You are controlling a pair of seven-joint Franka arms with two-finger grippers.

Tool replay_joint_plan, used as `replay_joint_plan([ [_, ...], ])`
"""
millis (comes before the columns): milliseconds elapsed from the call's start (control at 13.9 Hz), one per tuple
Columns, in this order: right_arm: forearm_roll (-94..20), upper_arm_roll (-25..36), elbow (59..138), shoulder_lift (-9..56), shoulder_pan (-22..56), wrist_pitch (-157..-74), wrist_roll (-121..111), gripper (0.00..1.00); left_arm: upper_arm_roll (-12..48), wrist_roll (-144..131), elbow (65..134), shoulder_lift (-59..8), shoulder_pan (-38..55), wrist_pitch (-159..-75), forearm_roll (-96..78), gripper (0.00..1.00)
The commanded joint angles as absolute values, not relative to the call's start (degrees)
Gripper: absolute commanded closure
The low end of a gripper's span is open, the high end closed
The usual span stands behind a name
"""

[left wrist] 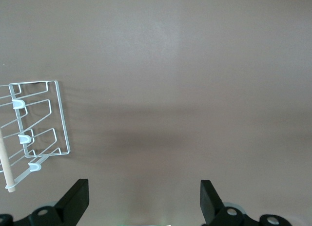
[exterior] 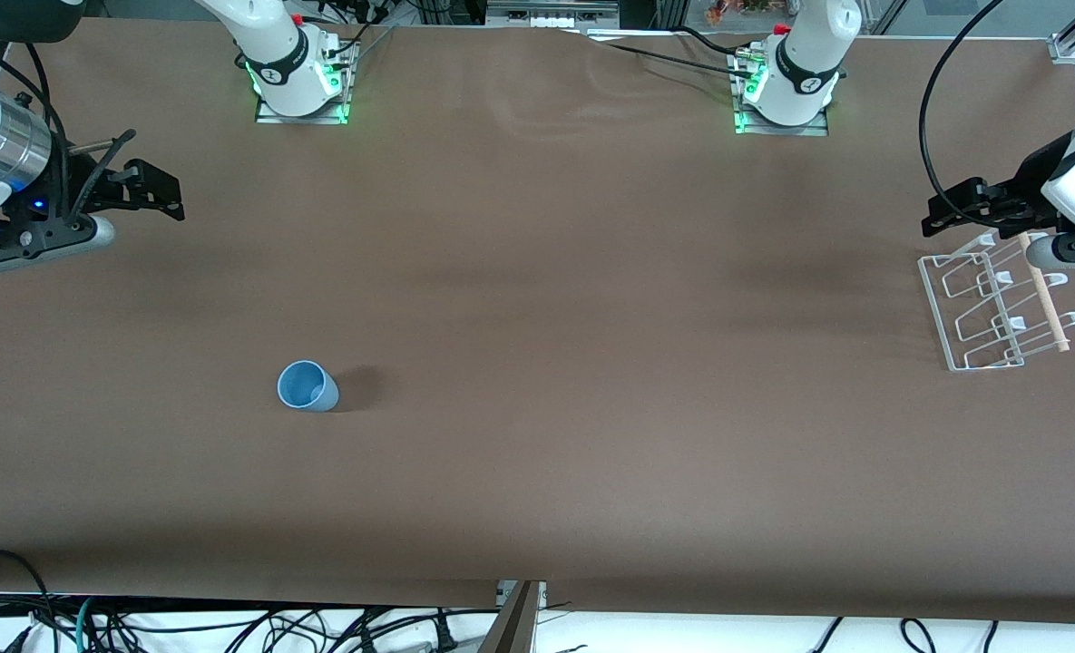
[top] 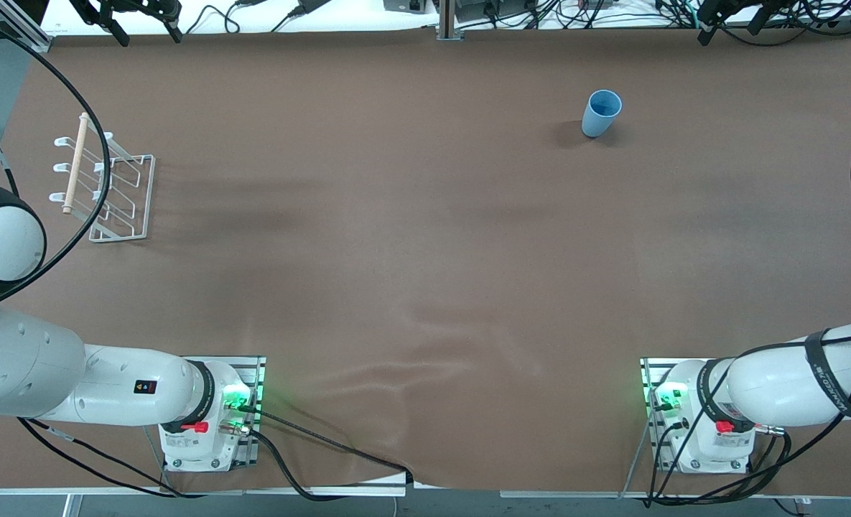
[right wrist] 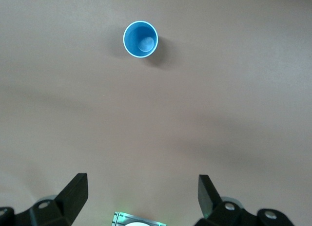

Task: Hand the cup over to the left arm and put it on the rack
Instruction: 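Move the right gripper from rest toward the light blue cup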

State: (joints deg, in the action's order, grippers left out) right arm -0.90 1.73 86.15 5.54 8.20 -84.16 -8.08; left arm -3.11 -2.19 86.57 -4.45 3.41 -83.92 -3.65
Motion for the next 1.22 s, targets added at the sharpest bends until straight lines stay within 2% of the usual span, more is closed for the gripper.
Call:
replay_joint_plan([
  [0,-0.5,1.4,85.9,4.5,8.2,-83.2,-5.7,0.0,-3.3,-2.2,84.7,-5.4,3.3,-83.5,-4.4,0.0],
  [431,-0.1,1.7,85.9,5.3,8.0,-87.0,-4.9,0.0,-3.3,-2.2,84.7,-5.4,3.5,-83.5,-4.4,0.0],
  [1150,-0.2,1.9,86.0,6.2,7.7,-87.1,-5.4,0.0,-3.3,-2.1,84.7,-5.4,3.4,-83.5,-4.5,0.0],
])
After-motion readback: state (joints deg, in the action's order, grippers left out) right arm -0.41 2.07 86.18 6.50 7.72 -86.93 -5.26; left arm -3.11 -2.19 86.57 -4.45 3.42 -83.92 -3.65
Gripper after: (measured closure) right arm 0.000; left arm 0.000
